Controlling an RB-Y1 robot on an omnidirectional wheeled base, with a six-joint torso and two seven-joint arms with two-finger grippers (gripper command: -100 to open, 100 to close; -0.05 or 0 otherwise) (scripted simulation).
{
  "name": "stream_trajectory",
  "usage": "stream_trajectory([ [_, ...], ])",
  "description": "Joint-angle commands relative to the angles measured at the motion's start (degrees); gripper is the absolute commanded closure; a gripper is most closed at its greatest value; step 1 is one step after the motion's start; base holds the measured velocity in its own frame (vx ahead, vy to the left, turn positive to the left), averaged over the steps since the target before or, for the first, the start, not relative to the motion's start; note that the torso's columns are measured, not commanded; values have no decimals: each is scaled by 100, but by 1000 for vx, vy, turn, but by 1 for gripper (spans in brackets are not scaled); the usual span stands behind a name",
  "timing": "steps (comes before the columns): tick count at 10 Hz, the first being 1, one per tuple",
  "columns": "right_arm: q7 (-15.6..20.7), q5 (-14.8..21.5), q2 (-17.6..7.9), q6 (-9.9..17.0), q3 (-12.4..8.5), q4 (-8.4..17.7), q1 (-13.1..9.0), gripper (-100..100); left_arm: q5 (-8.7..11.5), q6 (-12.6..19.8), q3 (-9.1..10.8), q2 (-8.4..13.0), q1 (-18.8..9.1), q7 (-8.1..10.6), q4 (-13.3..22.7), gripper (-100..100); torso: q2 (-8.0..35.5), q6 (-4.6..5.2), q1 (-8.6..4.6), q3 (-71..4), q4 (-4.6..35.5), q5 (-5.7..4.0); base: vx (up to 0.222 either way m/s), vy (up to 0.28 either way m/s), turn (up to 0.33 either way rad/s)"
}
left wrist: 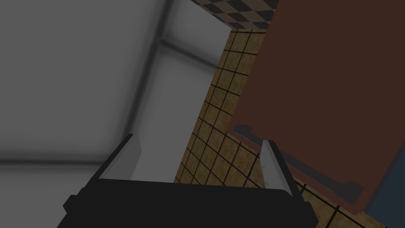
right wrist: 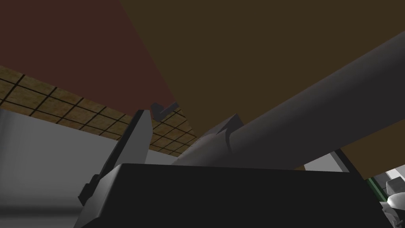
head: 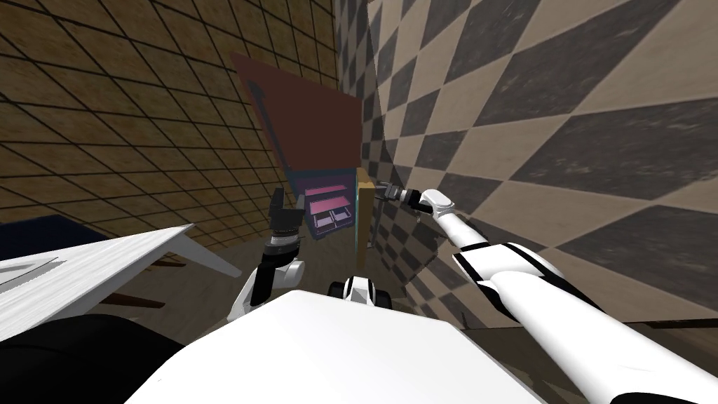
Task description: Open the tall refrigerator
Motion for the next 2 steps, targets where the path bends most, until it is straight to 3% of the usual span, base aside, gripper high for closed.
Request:
stream_trajectory([
  [1, 0, -1, 0, -1, -1, -1, -1, 0, 0, 0, 0, 0, 0, 0, 0, 0, 2, 1, 1, 2, -1, -1, 0, 0, 0],
  [2, 0, -1, -1, -2, -2, -3, -2, 0, 0, 0, 0, 0, 0, 0, 0, 0, 4, 1, 2, 3, -1, -1, 0, 0, 0],
])
